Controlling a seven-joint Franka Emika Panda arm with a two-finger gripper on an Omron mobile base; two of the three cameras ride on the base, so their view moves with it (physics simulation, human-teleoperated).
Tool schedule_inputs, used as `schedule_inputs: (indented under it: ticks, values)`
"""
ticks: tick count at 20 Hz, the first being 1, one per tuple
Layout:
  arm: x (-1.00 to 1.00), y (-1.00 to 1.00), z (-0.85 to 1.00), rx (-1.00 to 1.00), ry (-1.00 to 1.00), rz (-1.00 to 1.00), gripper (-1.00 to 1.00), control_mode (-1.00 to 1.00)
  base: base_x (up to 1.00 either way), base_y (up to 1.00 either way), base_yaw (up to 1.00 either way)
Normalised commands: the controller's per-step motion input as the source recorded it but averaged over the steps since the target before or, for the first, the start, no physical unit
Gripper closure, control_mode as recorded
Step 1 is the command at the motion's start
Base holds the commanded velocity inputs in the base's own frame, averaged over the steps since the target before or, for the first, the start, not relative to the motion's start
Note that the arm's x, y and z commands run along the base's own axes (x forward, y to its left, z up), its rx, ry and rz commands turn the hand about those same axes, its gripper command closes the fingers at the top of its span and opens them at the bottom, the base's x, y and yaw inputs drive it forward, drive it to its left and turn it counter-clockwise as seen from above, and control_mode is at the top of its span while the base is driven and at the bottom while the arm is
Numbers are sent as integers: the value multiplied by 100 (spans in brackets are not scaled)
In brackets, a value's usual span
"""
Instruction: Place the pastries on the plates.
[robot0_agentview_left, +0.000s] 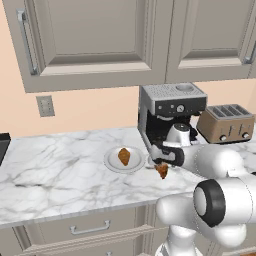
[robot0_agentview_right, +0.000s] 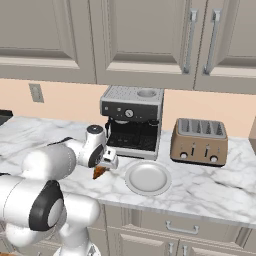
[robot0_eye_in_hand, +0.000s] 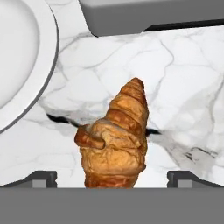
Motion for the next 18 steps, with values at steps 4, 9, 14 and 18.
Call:
schedule_inputs:
  ticks: [4,9,14,18]
  values:
    - [34,0,-23,0,0,0,-100,-100,0,0,0]
    - [19,0,-29,0,0,0,-100,-100,0,0,0]
    - [7,0,-45,0,0,0,100,-100,0,0,0]
    - [-3,-5,-31,0,0,0,100,-100,0,0,0]
